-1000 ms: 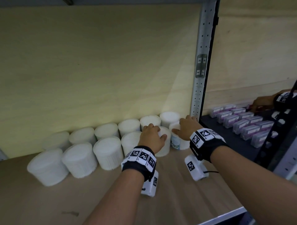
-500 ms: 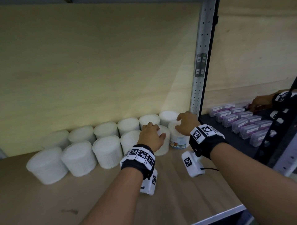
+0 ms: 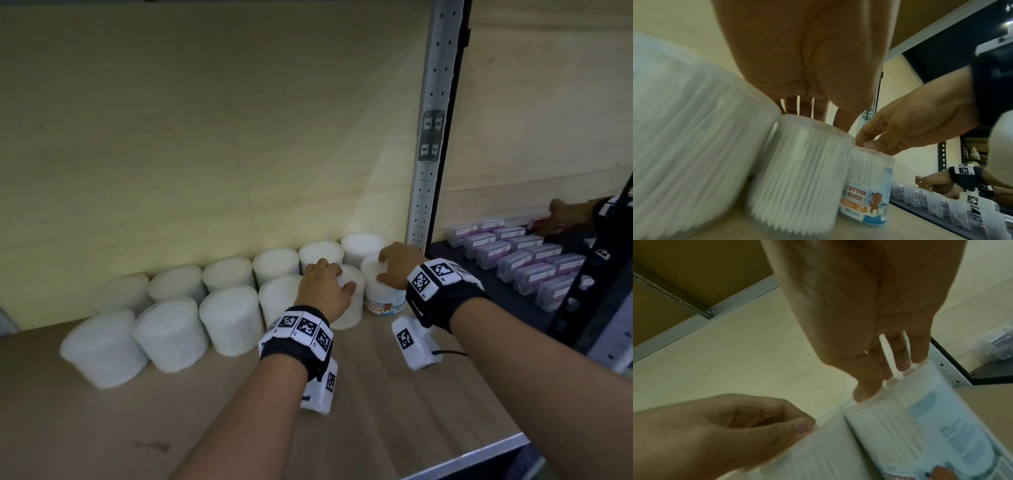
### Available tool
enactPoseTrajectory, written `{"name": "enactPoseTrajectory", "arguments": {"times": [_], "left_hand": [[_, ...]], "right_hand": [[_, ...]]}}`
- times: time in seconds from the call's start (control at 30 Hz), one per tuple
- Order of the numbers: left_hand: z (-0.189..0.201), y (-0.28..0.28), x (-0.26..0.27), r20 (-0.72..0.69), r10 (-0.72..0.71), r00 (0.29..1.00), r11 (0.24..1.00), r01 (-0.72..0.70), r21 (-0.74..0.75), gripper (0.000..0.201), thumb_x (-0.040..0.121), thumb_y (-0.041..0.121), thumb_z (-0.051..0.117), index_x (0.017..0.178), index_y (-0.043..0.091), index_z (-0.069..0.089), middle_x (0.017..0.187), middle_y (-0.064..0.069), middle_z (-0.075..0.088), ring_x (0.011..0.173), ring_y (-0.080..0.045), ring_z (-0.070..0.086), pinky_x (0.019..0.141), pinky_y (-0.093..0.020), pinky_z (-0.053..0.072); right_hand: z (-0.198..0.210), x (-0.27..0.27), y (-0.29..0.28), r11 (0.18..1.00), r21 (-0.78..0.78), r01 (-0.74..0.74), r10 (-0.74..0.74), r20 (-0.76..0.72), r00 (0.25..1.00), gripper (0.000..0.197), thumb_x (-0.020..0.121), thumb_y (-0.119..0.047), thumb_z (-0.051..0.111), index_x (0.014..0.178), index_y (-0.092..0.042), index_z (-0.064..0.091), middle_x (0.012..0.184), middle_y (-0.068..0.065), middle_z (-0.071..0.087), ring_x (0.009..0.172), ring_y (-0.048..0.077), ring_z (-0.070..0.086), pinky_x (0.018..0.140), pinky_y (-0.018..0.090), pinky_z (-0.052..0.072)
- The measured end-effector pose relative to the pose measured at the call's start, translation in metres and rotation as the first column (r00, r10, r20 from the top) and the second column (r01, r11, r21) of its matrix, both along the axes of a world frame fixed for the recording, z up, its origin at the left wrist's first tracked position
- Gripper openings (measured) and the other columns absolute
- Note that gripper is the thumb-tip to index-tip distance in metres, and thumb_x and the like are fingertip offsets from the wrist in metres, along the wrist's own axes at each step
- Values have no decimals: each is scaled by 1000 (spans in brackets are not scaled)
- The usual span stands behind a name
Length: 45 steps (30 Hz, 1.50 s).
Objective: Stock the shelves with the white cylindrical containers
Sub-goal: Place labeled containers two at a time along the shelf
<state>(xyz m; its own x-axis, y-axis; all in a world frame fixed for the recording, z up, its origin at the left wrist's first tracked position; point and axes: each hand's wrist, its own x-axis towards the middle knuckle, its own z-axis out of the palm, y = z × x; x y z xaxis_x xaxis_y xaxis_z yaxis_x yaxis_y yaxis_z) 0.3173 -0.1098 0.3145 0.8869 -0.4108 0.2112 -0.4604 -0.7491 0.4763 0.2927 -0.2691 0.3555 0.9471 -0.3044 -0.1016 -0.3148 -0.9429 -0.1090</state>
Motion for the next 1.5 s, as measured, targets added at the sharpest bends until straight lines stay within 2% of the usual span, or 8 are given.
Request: {"name": "enactPoseTrajectory", "arguments": {"times": [0.17, 0.27, 0.47, 0.73, 1.0, 1.33, 1.43, 1.5], "left_hand": [[0, 0, 0, -6, -2, 1000, 1000, 2, 4, 45, 92, 36, 54, 128, 9, 53, 127, -9, 49, 124, -26, 40, 101, -35, 37], [0, 0, 0, -10, -4, 1000, 1000, 4, -4, 45, 91, 35, 55, 127, 8, 54, 127, -9, 49, 123, -27, 41, 101, -36, 38], [0, 1, 0, -3, -7, 1000, 1000, 7, -3, 45, 91, 35, 55, 127, 8, 54, 126, -9, 49, 123, -27, 41, 101, -36, 39], [0, 1, 0, 1, -12, 1000, 1000, 12, 11, 45, 92, 36, 55, 127, 9, 53, 127, -9, 49, 123, -27, 40, 102, -36, 38], [1, 1, 1, 5, -17, 1000, 999, 17, 27, 45, 92, 36, 54, 128, 9, 53, 127, -10, 49, 123, -27, 40, 102, -36, 38], [7, 0, 4, -30, -62, 998, 990, 66, 125, 43, 95, 33, 50, 131, 11, 51, 131, -10, 48, 123, -29, 41, 101, -39, 40], [12, 2, 6, -82, -102, 991, 971, 118, 207, 39, 96, 25, 47, 134, 15, 47, 133, -7, 47, 125, -28, 43, 109, -43, 32], [15, 4, 6, -86, -128, 988, 950, 147, 275, 39, 95, 15, 45, 133, 19, 46, 133, -3, 48, 127, -24, 44, 118, -50, 14]], "right_hand": [[7, -2, -1, 994, 98, -40, 43, -32, 999, 46, 90, -5, 51, 134, -18, 53, 144, 5, 44, 130, 23, 47, 104, 28, 40], [6, 1, -2, 991, 129, -17, 15, 22, 1000, 43, 86, -10, 55, 128, -21, 56, 140, 4, 47, 128, 24, 48, 105, 35, 44], [-6, 4, 2, 994, 14, 104, -105, 68, 992, 61, 85, -56, 53, 123, -8, 54, 131, 15, 50, 126, 34, 41, 105, 43, 37], [-5, 2, 0, 999, -31, 30, -28, 51, 998, 58, 88, -53, 54, 125, -9, 52, 131, 12, 50, 122, 33, 47, 104, 44, 41], [8, -4, -11, 990, 67, -124, 125, -10, 992, 46, 90, -11, 56, 135, -22, 52, 145, 4, 44, 129, 23, 48, 103, 29, 41], [0, -10, -21, 983, 90, -160, 158, 27, 987, 45, 92, -28, 56, 136, -31, 49, 149, -3, 40, 134, 21, 42, 113, 36, 35], [-1, -9, -21, 983, 83, -162, 160, 31, 987, 45, 92, -29, 57, 136, -31, 49, 148, -3, 41, 133, 21, 44, 112, 36, 36], [-1, -8, -21, 983, 84, -163, 161, 33, 986, 46, 91, -29, 58, 136, -31, 49, 148, -2, 42, 132, 22, 45, 111, 36, 37]]}}
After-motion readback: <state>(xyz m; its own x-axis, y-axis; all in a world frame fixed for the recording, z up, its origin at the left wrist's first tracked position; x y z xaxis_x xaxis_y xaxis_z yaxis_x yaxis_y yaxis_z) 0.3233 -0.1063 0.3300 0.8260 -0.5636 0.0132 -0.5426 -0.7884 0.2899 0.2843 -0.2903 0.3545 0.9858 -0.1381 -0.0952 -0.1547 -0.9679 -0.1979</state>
